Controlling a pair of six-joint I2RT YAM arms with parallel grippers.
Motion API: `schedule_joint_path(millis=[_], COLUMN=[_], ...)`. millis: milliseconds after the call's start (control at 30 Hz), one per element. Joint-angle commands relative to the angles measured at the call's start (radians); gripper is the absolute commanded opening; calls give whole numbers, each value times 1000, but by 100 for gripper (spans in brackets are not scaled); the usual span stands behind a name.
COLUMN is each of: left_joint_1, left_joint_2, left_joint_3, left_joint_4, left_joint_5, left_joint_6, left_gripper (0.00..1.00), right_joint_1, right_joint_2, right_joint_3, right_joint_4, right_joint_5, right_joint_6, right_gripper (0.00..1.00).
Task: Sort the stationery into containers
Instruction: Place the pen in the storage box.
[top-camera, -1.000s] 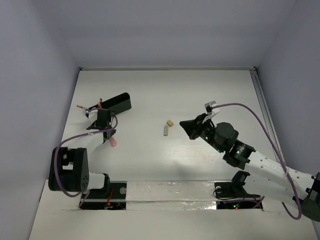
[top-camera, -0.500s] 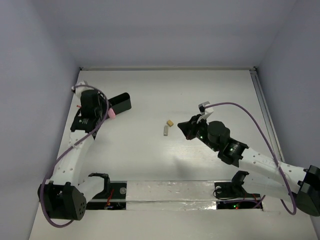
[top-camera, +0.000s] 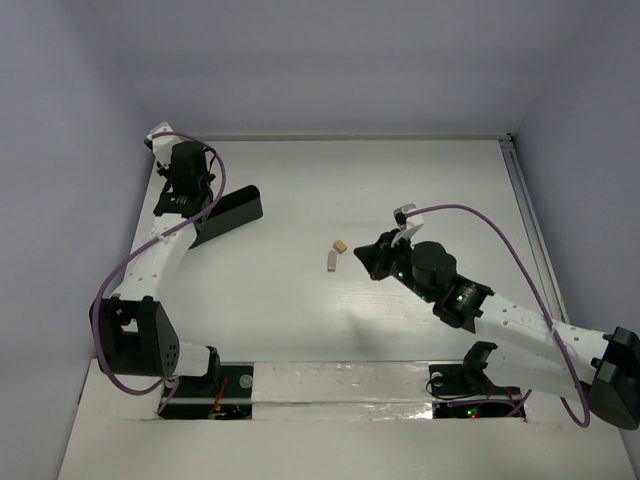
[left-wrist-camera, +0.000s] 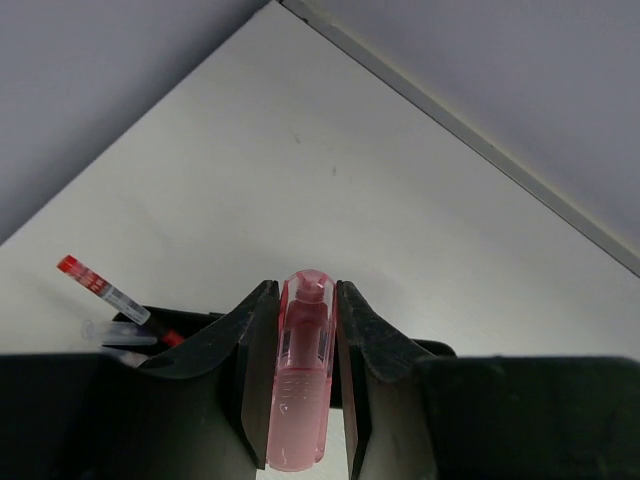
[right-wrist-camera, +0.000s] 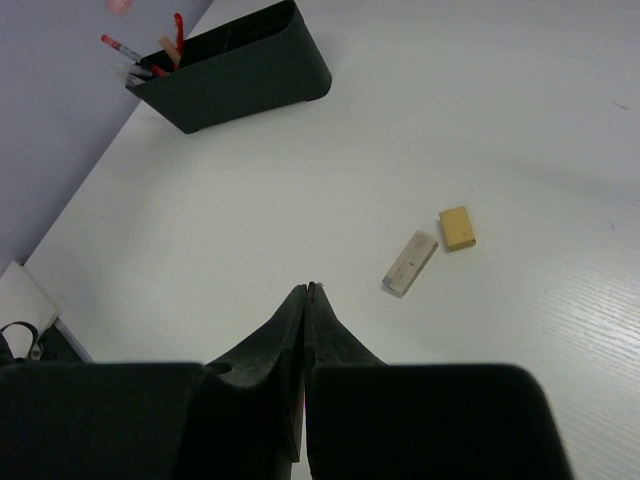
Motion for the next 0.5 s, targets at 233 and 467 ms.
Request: schedule_joint_path(millis=[233,467], left_joint_1=[-27,-58], left_joint_2=[59,136], left_joint_3=[-73,-96], left_joint_4=[295,371], left_joint_5=[-176,-200], left_joint_6=[153,156], left_gripper=[0,0], right_joint_1=[-2,-2], right_joint_2=[0,-1], right_joint_3=[11,4], right_joint_4=[33,36], right_joint_5=[-8,2], right_joint_6=[1,4], right_gripper=[4,3])
